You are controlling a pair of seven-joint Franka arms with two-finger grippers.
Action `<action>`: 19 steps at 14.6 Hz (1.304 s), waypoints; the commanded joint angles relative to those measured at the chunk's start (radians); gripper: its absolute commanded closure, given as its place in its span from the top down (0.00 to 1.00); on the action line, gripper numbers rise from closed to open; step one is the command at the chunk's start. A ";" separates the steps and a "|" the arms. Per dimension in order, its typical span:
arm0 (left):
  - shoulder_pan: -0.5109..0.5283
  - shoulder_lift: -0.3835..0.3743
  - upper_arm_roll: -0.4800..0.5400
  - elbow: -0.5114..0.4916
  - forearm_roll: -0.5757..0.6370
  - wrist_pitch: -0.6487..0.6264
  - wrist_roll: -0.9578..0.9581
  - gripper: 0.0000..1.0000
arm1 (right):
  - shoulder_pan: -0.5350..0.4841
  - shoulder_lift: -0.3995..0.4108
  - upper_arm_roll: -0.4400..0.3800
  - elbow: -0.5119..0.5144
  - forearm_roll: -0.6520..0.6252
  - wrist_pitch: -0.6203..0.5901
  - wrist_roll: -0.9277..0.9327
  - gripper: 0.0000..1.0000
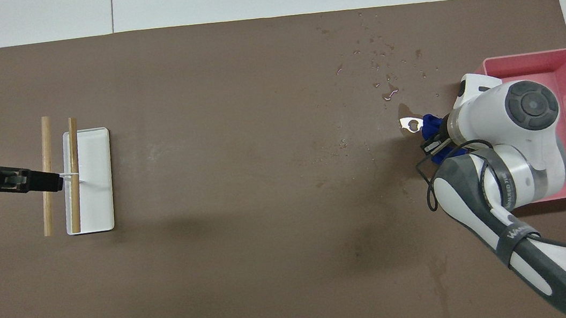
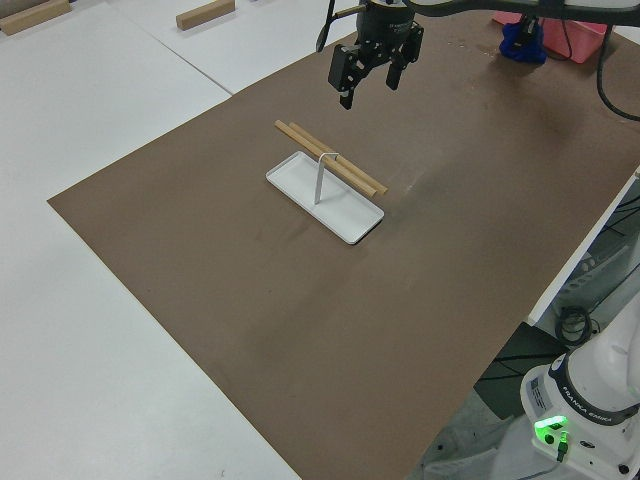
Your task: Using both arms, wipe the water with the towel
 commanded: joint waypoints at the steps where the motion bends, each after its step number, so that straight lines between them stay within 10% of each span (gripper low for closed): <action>1: -0.002 0.107 -0.014 0.181 0.006 -0.130 -0.098 1.00 | 0.001 0.016 0.004 -0.003 -0.020 0.039 0.036 0.00; 13: -0.008 0.083 -0.013 0.159 -0.013 -0.132 -0.224 1.00 | -0.002 0.218 0.004 0.175 -0.007 0.138 0.039 0.00; 19: -0.015 0.129 -0.019 0.359 0.006 -0.339 -0.247 1.00 | 0.001 0.261 0.004 0.205 -0.007 0.184 0.040 0.00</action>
